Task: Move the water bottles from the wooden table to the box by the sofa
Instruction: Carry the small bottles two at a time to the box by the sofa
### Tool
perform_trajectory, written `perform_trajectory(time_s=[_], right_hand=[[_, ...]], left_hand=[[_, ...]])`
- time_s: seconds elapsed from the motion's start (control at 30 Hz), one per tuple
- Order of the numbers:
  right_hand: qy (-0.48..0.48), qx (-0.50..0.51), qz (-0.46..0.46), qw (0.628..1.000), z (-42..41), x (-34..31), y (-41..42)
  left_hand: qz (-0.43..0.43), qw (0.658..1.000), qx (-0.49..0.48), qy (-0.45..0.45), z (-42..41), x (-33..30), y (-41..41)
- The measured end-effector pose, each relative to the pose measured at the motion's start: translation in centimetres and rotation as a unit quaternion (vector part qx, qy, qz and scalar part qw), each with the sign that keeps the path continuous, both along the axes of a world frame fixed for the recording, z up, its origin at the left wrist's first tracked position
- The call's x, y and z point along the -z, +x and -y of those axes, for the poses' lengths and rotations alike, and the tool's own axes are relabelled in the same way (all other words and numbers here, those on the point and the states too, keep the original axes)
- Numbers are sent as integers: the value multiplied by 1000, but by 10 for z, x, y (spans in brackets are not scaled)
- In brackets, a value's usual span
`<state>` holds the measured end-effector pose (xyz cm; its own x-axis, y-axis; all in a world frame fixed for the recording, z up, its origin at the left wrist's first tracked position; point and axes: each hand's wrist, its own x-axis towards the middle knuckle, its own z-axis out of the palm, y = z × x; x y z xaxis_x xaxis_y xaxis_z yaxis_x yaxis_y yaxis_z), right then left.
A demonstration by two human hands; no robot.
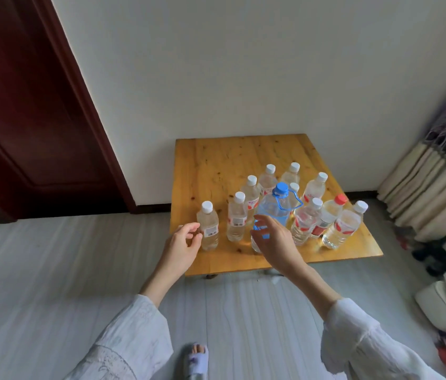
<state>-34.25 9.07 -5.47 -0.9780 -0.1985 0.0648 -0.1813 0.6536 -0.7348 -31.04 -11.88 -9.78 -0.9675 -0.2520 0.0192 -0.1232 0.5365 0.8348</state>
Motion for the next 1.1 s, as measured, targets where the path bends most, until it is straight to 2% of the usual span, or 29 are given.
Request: perform_trajectory(time_s=[0.3,0.47,0.7,0.9,1.1], right_hand=[[28,98,73,992,59,51,-100],[40,146,77,986,69,73,-136],[17,184,78,980,76,95,-158],[8,142,74,987,79,101,-168],[1,93,81,992,86,106,-158]], left_hand=[[64,996,56,19,34,43,-103],[87,991,96,31,30,59,-131],[88,989,88,86,38,74,-147],[90,985,53,134,48,75,-159],[84,986,53,130,58,78,-162]])
